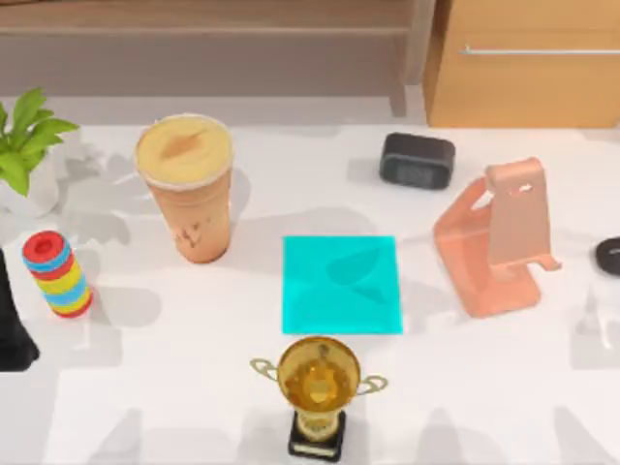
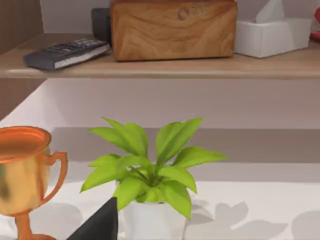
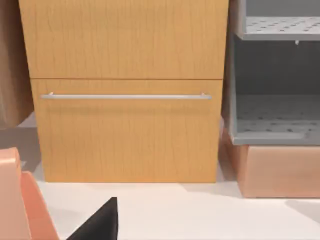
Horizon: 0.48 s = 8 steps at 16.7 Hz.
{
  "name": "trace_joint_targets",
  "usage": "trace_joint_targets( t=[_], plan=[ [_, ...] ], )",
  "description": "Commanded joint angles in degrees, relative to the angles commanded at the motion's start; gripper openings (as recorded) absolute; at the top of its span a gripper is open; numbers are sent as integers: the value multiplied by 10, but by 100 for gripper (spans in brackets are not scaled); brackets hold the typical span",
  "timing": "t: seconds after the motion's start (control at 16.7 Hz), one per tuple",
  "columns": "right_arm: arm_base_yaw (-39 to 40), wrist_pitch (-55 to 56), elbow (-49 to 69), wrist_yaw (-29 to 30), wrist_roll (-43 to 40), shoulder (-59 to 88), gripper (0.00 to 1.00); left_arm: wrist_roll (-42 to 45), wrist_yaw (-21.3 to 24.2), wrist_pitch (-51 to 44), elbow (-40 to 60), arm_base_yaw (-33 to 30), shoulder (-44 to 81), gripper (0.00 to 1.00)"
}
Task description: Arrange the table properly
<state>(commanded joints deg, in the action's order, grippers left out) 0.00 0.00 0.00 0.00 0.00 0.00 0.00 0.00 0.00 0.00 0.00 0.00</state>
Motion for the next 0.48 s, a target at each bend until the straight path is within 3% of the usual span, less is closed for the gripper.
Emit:
trace_joint_targets(
  t=[0.24,0.48],
  plan=[
    [-1,-10,14,2,-15,15,100,0,0,0,0,0,0,100],
    [-9,-68,95,14,-96,107,100,0,0,0,0,0,0,100]
  ],
)
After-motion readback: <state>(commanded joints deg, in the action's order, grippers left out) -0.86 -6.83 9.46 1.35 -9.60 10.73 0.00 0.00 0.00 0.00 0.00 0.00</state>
